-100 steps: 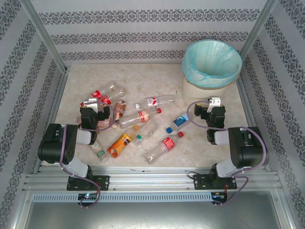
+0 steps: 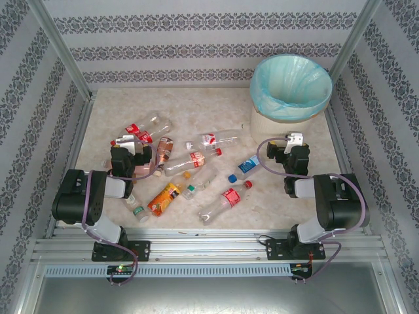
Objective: Put the plastic bottles in the bin
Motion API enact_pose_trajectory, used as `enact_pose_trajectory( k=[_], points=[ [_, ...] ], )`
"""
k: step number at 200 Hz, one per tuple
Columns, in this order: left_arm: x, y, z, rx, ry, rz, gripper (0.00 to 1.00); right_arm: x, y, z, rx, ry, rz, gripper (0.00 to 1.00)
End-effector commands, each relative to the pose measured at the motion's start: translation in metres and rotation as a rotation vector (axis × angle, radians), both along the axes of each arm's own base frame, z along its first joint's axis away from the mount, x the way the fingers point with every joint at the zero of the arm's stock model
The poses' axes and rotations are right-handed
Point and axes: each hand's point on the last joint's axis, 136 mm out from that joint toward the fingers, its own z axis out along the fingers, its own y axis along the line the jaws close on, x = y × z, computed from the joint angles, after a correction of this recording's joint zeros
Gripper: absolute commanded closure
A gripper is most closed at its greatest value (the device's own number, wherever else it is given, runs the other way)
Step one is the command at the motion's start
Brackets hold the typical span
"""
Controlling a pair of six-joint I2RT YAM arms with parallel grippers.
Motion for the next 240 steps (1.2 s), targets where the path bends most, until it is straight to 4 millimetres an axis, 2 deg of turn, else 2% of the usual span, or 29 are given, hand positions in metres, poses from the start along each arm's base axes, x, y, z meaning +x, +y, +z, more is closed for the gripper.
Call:
enact_pose_trajectory(
  k=[1, 57, 77, 89, 94, 103, 118, 155, 175, 190, 202, 205, 215, 240],
  points=[
    [0.002, -0.005, 0.001, 0.012, 0.012, -0.031, 0.0, 0.006, 0.008, 0.01, -0.004, -0.029, 0.033, 0.02],
    [0.001, -0.005, 0.002, 0.014, 0.008, -0.031, 0.0, 0.006, 0.008, 0.011, -0.004, -0.032, 0.034, 0.02],
    [-0.004, -0.007, 0.014, 0.017, -0.026, -0.044, 0.0, 0.002, 0.007, 0.018, -0.002, -0.058, 0.031, 0.02],
    [-0.009, -0.003, 0.028, 0.017, -0.035, -0.02, 0.0, -0.001, 0.013, 0.036, -0.006, -0.099, 0.064, 0.02],
    [-0.012, -0.001, 0.037, 0.016, -0.046, -0.006, 0.0, -0.011, 0.014, 0.032, -0.008, -0.084, 0.068, 0.02],
    [-0.019, 0.0, 0.056, 0.011, -0.069, 0.004, 0.0, -0.019, 0.013, 0.04, -0.004, -0.087, 0.054, 0.02],
    [-0.031, 0.0, 0.09, -0.005, -0.115, 0.005, 0.0, -0.033, 0.01, 0.064, 0.02, -0.134, 0.032, 0.02],
    [-0.06, -0.008, 0.159, -0.164, -0.217, 0.012, 0.03, -0.08, 0.01, 0.087, 0.115, -0.12, -0.004, 0.02],
    [-0.068, -0.032, 0.186, -0.281, -0.216, -0.08, 0.07, -0.107, 0.01, 0.096, 0.215, -0.098, -0.035, 0.05],
    [-0.072, -0.06, 0.198, -0.332, -0.154, -0.184, 0.08, -0.124, 0.015, 0.101, 0.326, -0.085, -0.033, 0.07],
    [-0.076, -0.085, 0.202, -0.34, -0.088, -0.256, 0.1, -0.135, 0.028, 0.095, 0.395, -0.036, 0.018, 0.08],
    [-0.077, -0.092, 0.201, -0.339, -0.068, -0.275, 0.11, -0.138, 0.031, 0.105, 0.412, -0.045, 0.033, 0.08],
    [-0.083, -0.114, 0.204, -0.322, -0.025, -0.341, 0.12, -0.144, 0.04, 0.105, 0.456, 0.0, 0.063, 0.09],
    [-0.107, -0.174, 0.198, -0.246, 0.095, -0.51, 0.12, -0.158, 0.058, 0.094, 0.532, 0.171, 0.102, 0.11]
  ],
)
